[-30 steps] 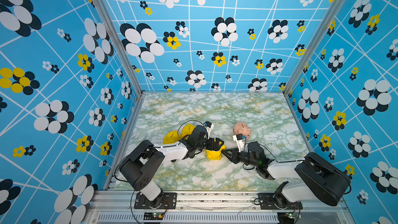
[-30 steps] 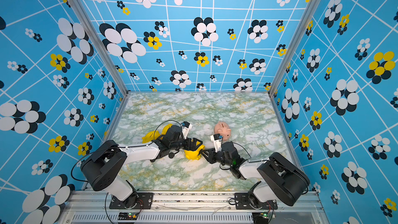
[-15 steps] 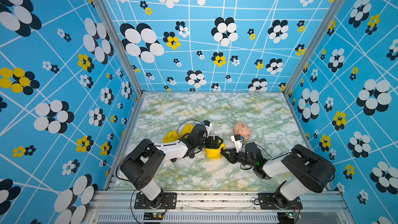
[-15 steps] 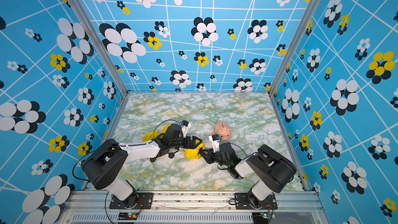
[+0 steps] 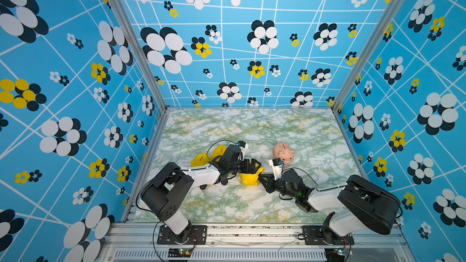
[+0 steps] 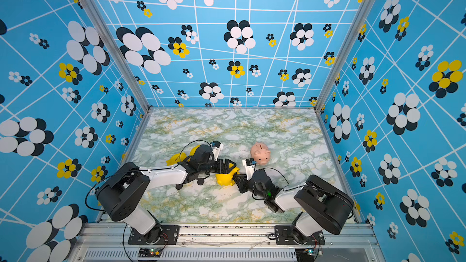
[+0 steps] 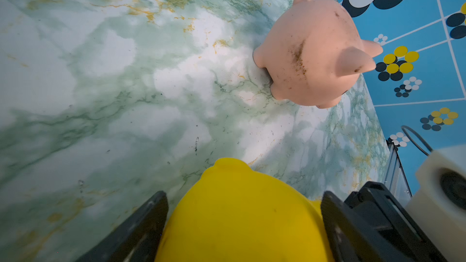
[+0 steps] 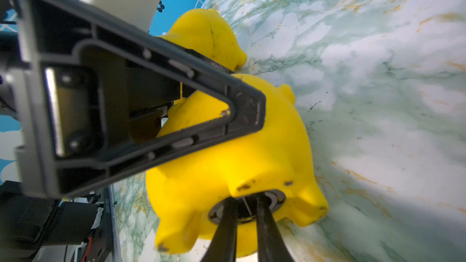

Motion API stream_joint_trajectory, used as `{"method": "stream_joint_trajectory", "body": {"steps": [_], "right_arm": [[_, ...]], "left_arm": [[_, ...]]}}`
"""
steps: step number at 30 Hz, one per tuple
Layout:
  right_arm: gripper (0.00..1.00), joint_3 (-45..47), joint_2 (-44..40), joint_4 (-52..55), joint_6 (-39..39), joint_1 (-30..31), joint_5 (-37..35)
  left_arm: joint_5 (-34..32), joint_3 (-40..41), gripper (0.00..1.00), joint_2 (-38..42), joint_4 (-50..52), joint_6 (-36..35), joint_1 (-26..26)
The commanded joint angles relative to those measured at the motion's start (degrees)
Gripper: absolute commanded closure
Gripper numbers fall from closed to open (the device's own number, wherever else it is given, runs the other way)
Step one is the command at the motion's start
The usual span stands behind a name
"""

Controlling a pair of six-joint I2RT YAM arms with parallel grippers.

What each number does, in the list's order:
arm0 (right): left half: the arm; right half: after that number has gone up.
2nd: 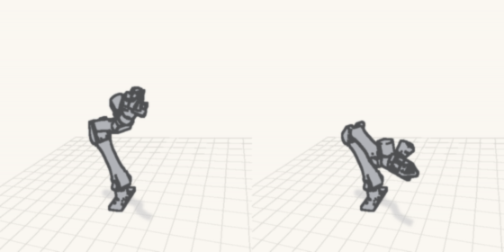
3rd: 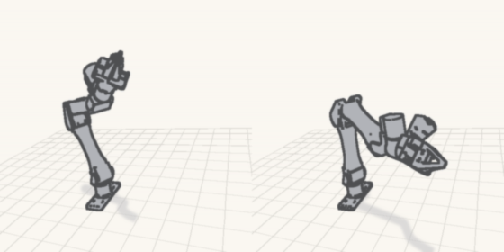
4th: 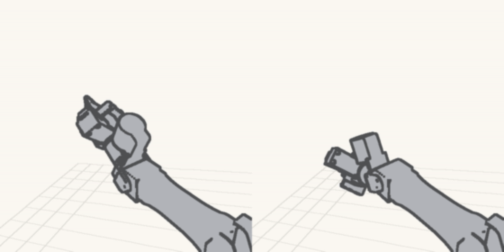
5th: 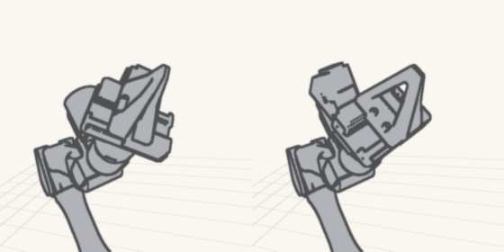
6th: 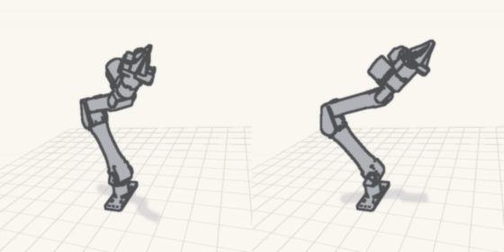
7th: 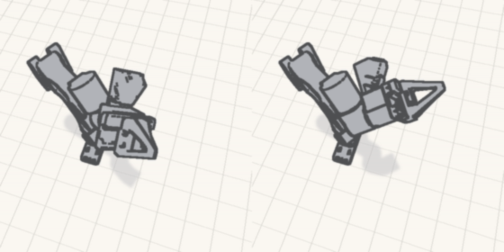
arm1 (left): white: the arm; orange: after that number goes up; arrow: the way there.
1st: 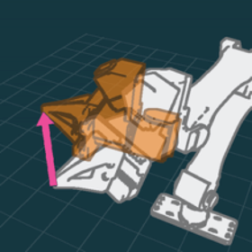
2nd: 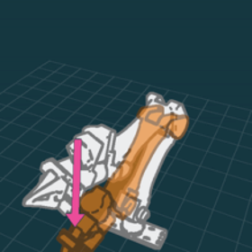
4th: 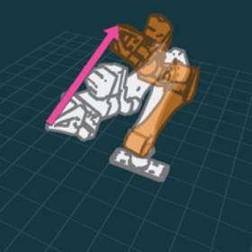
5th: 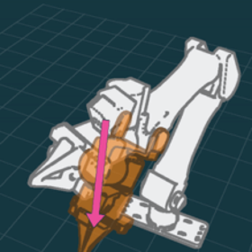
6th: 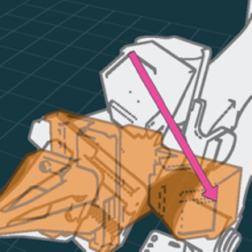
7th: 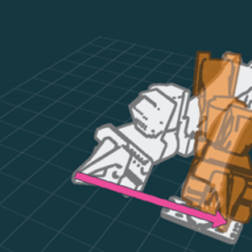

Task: Open piggy banks
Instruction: Open the lid on the piggy bank.

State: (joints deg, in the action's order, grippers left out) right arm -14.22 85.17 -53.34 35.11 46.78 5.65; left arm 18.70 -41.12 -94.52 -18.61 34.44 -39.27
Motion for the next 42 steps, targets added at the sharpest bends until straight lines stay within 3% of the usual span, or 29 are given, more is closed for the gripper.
{"method": "stream_joint_trajectory", "body": {"steps": [1,9,17,25,30,34,42], "right_arm": [[0.83,-3.74,-2.01,-2.48,-1.87,0.85,-1.48],[0.83,-3.82,4.48,-12.62,-1.6,1.6,2.76],[0.84,-3.06,11.03,-24.55,1.1,3.46,0.94],[0.89,-3.66,11.35,-27.24,-4.76,10.34,-8.72],[0.89,-4.51,11.3,-27.19,-8.13,11.48,-11.77],[0.89,-7.18,12.19,-27.22,-11.13,11.51,-8.3],[1.0,-11.57,15.77,-27.21,-15.09,12.47,-1.95]], "left_arm": [[-0.29,4.82,0.05,-7.1,19.15,-1.99,-1.69],[0.9,4.56,0.05,-7.46,18.66,-1.75,-1.78],[3.13,4.85,0.05,-8.03,17.12,-1.21,-2.16],[6.95,5.34,0.06,-7.9,15.66,0.15,-3.06],[10.88,5.68,0.06,-8.28,15.19,0.64,-3.06],[12.75,6.18,0.06,-8.82,14.06,1.15,-3.27],[15.48,6.49,0.06,-10.32,11.98,1.4,-3.27]]}}
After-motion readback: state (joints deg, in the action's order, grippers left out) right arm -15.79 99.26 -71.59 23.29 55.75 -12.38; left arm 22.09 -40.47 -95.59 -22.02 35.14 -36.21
